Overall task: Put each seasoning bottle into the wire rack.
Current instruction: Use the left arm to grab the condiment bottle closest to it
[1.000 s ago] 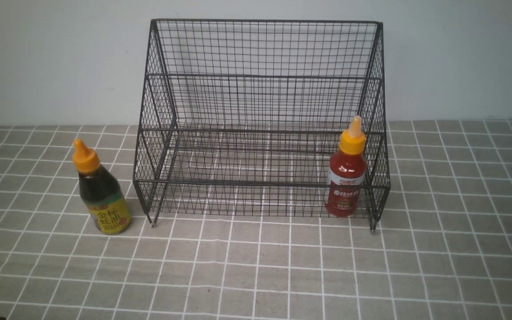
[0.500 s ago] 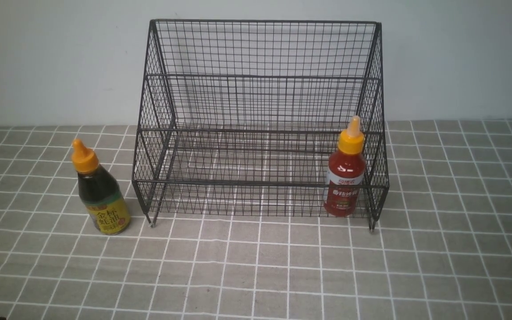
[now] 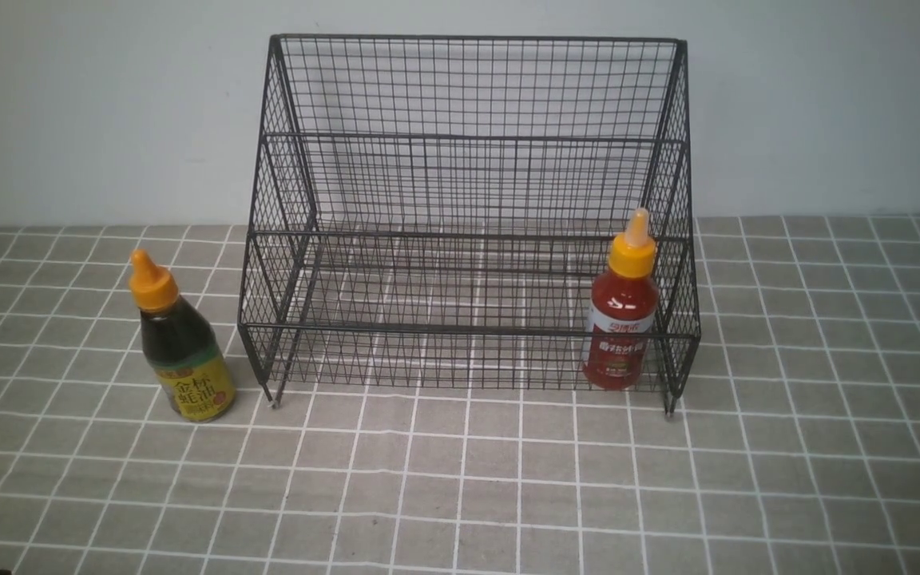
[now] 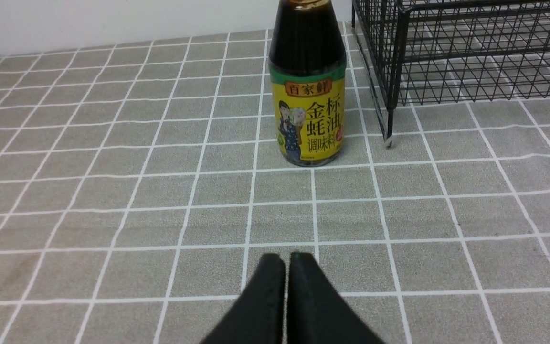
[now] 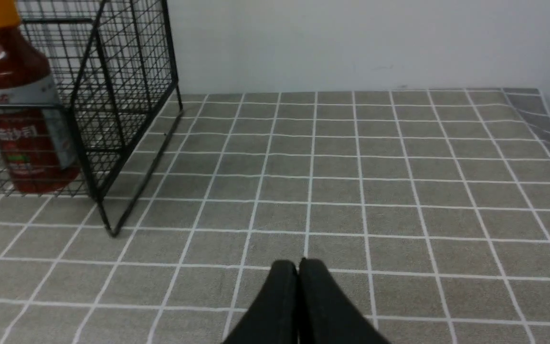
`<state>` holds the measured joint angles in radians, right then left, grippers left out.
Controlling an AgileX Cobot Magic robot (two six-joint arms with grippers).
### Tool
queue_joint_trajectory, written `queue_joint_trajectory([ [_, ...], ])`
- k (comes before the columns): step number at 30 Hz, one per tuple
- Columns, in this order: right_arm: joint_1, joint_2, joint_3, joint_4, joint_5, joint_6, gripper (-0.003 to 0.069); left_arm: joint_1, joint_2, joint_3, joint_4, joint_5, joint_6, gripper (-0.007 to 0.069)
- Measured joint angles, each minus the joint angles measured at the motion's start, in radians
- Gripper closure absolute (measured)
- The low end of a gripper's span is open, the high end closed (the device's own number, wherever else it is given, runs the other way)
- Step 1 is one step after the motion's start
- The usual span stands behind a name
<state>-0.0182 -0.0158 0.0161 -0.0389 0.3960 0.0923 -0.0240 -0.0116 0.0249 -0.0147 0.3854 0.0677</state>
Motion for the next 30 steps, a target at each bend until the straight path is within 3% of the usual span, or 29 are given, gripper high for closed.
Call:
queue_joint_trajectory([
  [30,-0.012,0.0,0.001,0.0,-0.005,0.0,0.0672,0.0,0.0,0.0,0.0,0.0,0.0,0.0631],
])
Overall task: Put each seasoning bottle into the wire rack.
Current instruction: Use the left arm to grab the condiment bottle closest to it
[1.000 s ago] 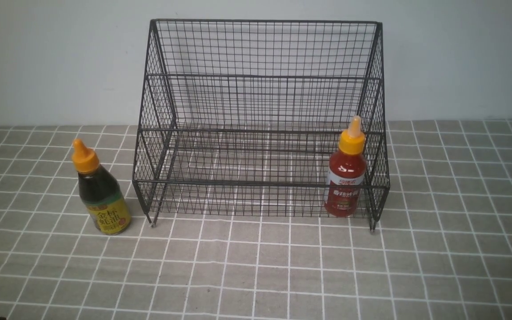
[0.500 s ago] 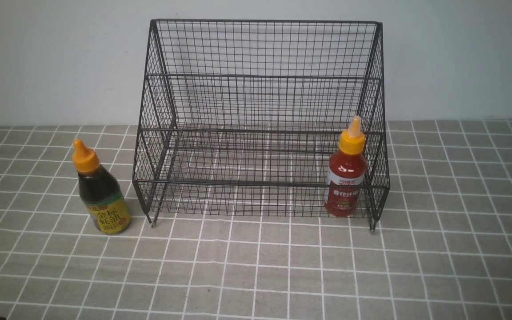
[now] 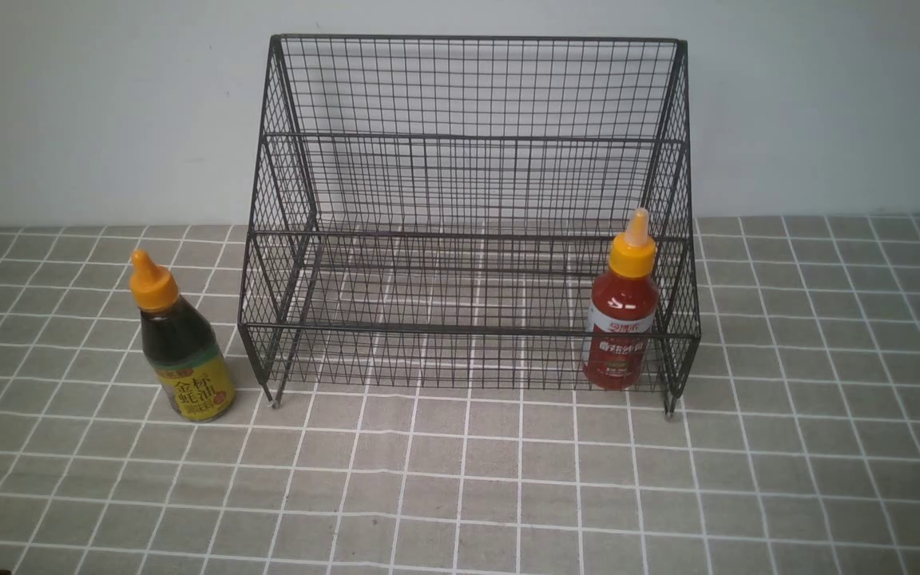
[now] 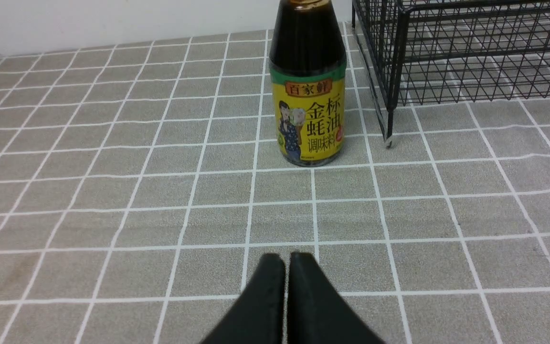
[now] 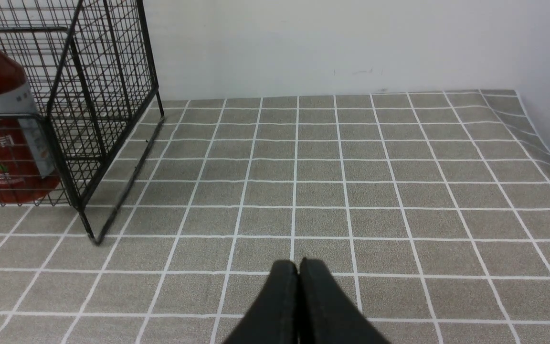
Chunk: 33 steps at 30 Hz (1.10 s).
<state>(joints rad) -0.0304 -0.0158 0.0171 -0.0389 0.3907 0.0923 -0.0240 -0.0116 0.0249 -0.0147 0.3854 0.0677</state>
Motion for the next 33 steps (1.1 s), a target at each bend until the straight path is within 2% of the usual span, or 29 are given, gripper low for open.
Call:
queue_joint_trajectory([
  [7,0.0,0.0,0.0,0.0,0.0,0.0,0.0672,0.0,0.0,0.001,-0.003,-0.013,0.0,0.0631],
  [16,0.0,0.0,0.0,0.0,0.0,0.0,0.0672,0.0,0.0,0.003,-0.11,-0.114,0.0,0.0631],
  [22,0.0,0.0,0.0,0.0,-0.001,0.0,0.0672,0.0,0.0,0.004,-0.27,-0.242,-0.042,0.0631],
  [26,0.0,0.0,0.0,0.0,-0.001,0.0,0.0672,0.0,0.0,0.004,-0.456,-0.491,-0.083,0.0631],
  [27,0.0,0.0,0.0,0.0,-0.001,0.001,0.0672,0.0,0.0,0.002,-0.473,-0.514,-0.083,0.0631],
  [30,0.0,0.0,0.0,0.0,-0.001,0.001,0.0672,0.0,0.002,-0.038,-0.496,-0.471,-0.083,0.0631],
  [32,0.0,0.0,0.0,0.0,-0.001,0.002,0.0672,0.0,0.038,-0.089,-0.491,-0.393,-0.077,0.0631],
  [33,0.0,0.0,0.0,0.0,-0.001,0.003,0.0672,0.0,0.101,-0.14,-0.476,-0.297,-0.068,0.0631],
])
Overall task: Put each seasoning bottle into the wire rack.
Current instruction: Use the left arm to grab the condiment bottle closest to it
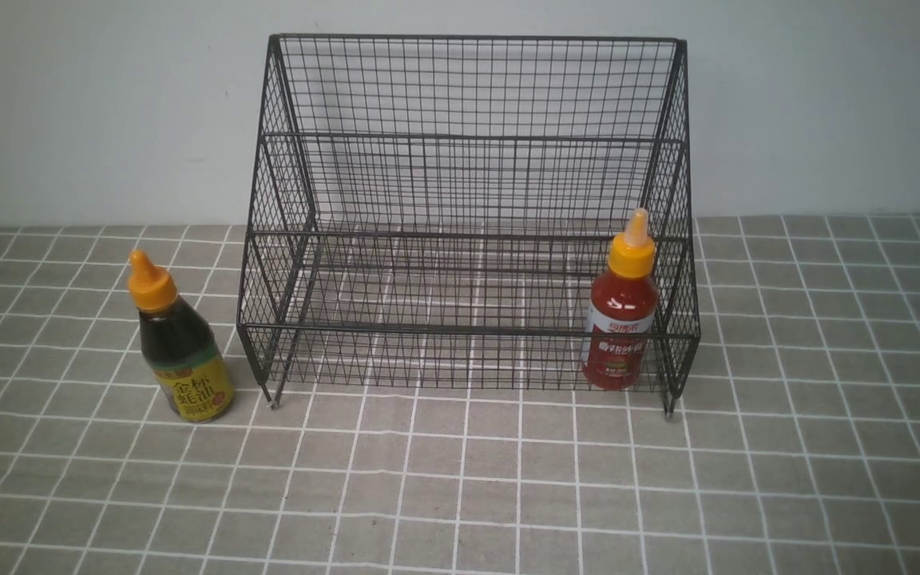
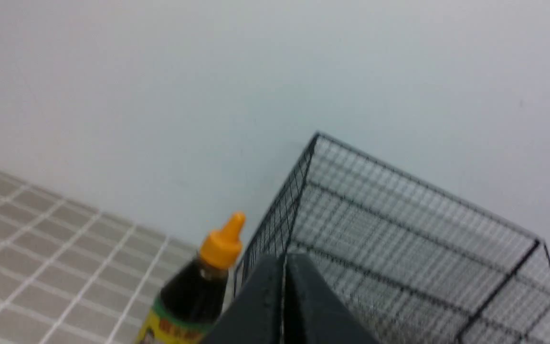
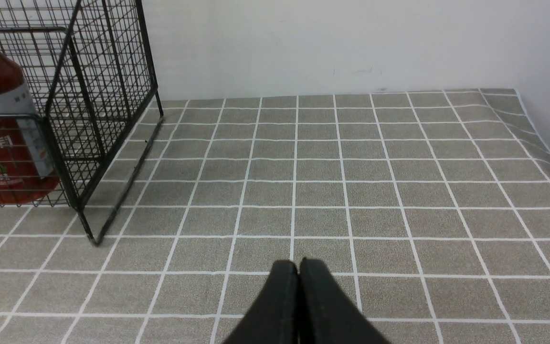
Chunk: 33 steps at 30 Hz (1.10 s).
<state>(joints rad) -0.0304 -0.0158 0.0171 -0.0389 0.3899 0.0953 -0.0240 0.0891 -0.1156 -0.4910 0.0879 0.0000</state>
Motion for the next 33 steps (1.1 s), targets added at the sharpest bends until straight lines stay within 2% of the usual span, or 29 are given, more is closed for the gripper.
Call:
queue_joint_trajectory([
  [4,0.0,0.0,0.0,0.0,0.0,0.0,0.0672,0.0,0.307,-0.161,0.075,0.325,0.023,0.0631],
  [5,0.0,0.0,0.0,0.0,0.0,0.0,0.0672,0.0,0.325,-0.178,0.085,0.357,0.023,0.0631],
  [8,0.0,0.0,0.0,0.0,0.0,0.0,0.0672,0.0,0.656,-0.347,0.174,0.597,0.027,0.0631],
  [12,0.0,0.0,0.0,0.0,0.0,0.0,0.0672,0.0,0.952,-0.571,0.236,0.767,0.027,0.0631],
  [15,0.0,0.0,0.0,0.0,0.0,0.0,0.0672,0.0,1.065,-0.711,0.266,0.85,0.03,0.0631],
  [17,0.0,0.0,0.0,0.0,0.0,0.0,0.0672,0.0,1.203,-0.885,0.302,0.953,0.03,0.0631],
  [22,0.0,0.0,0.0,0.0,0.0,0.0,0.0672,0.0,1.34,-1.139,0.34,1.079,0.03,0.0631],
  [28,0.0,0.0,0.0,0.0,0.0,0.0,0.0672,0.0,1.421,-1.287,0.389,1.088,0.037,0.0624],
  [31,0.0,0.0,0.0,0.0,0.0,0.0,0.0672,0.0,1.448,-1.305,0.392,1.053,0.072,0.0572],
  [33,0.0,0.0,0.0,0.0,0.0,0.0,0.0672,0.0,1.466,-1.305,0.393,1.019,0.11,0.0501],
])
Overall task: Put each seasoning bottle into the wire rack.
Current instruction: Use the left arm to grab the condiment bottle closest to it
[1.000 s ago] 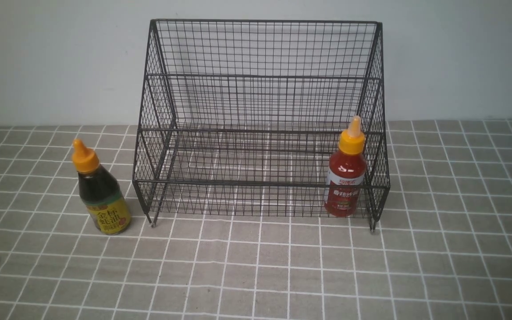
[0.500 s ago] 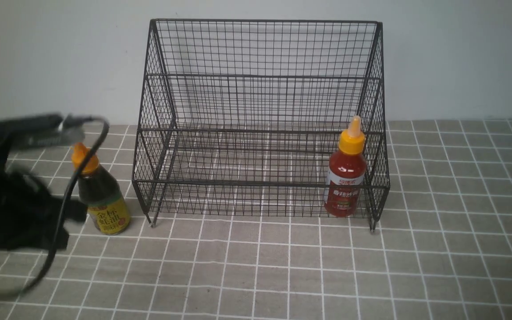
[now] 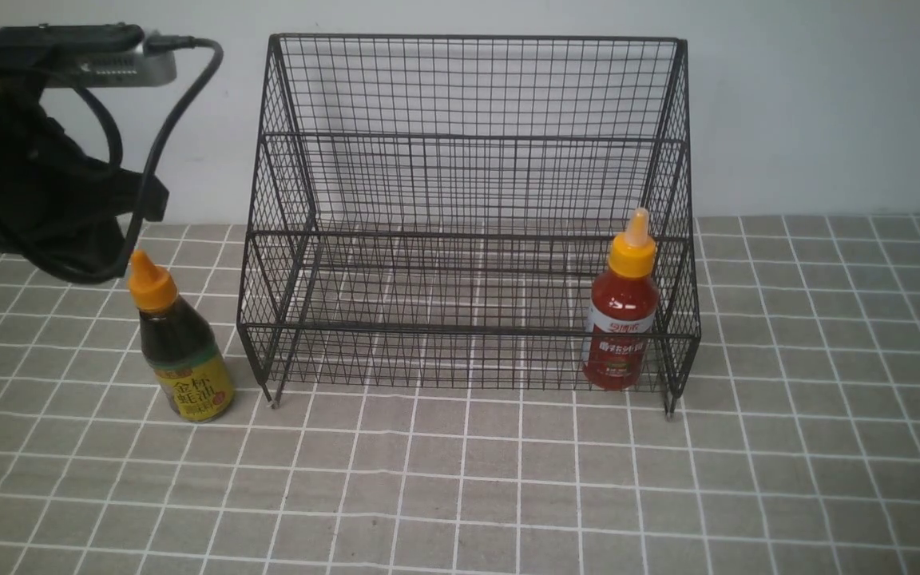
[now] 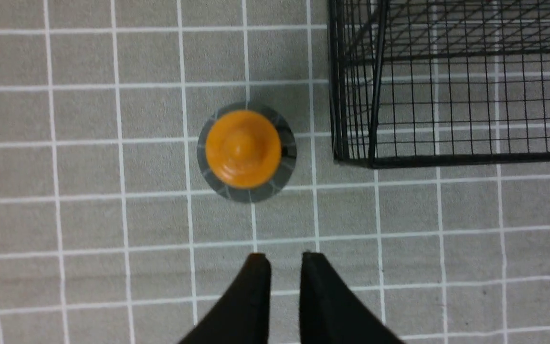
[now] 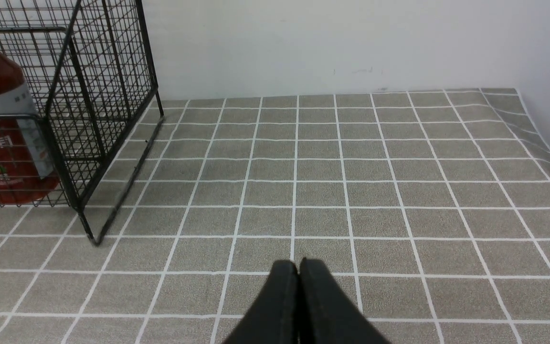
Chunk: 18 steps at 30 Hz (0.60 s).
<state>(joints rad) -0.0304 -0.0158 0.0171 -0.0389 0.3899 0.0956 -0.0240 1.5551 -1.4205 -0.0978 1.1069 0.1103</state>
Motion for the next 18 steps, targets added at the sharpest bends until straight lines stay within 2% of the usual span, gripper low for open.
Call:
queue_joint_trajectory([
  [5,0.0,0.0,0.0,0.0,0.0,0.0,0.0672,0.0,0.043,0.0,0.0,-0.075,0.049,0.0314],
  [7,0.0,0.0,0.0,0.0,0.0,0.0,0.0672,0.0,0.075,0.0,0.001,-0.093,0.055,0.0217],
  [10,0.0,0.0,0.0,0.0,0.0,0.0,0.0672,0.0,0.121,0.0,0.007,-0.102,0.059,0.0132],
  [15,0.0,0.0,0.0,0.0,0.0,0.0,0.0672,0.0,0.193,0.0,0.009,-0.116,0.059,0.0104],
  [17,0.0,0.0,0.0,0.0,0.0,0.0,0.0672,0.0,0.219,0.0,0.011,-0.118,0.059,0.0137],
  [18,0.0,0.0,0.0,0.0,0.0,0.0,0.0672,0.0,0.232,0.0,0.012,-0.118,0.059,0.0192],
])
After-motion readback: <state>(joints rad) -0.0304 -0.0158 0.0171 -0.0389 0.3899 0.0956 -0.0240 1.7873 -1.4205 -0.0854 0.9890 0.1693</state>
